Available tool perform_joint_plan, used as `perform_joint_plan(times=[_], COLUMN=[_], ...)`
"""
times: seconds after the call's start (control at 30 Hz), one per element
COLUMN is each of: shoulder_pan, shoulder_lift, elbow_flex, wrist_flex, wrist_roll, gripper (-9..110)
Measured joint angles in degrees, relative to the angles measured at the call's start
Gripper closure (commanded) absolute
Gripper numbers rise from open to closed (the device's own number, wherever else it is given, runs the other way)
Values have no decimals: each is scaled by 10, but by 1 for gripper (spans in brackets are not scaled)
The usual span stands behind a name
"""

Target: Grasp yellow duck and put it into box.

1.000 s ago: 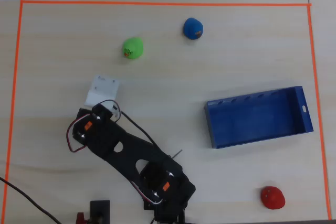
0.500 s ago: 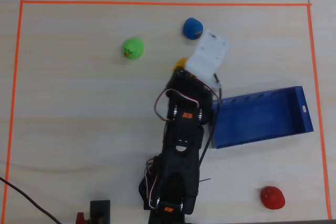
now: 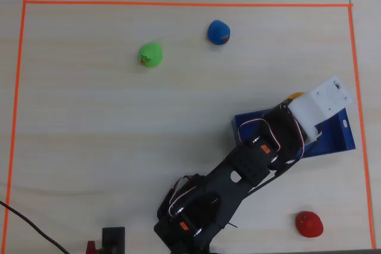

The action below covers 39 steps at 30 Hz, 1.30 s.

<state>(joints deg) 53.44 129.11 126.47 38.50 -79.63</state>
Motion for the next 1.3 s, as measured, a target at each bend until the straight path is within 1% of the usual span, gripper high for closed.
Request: perform_joint_plan(times=[0.2, 0.53, 0.57, 0.6, 0.67, 0.87, 0.97, 1.0, 1.03, 1.1, 1.13, 1.23, 1.3], shoulder_pan=[42, 69, 69, 68, 70, 88, 86, 86, 86, 83, 74, 22, -33], shoulder_lift=[-34, -103, -107, -112, -121, -131, -131, -131, -131, -130, -130, -101, -44], elbow_flex=[54, 129, 131, 134, 141, 141, 141, 141, 141, 128, 107, -1, -82], wrist_flex=[-76, -192, -198, -204, -218, -230, -233, -236, -236, -218, -186, -18, 103], wrist_roll=[-32, -74, -77, -79, -84, -102, -102, -101, -97, -76, -59, 13, 70], gripper=[101, 101, 100, 91, 82, 71, 71, 73, 76, 84, 86, 97, 101])
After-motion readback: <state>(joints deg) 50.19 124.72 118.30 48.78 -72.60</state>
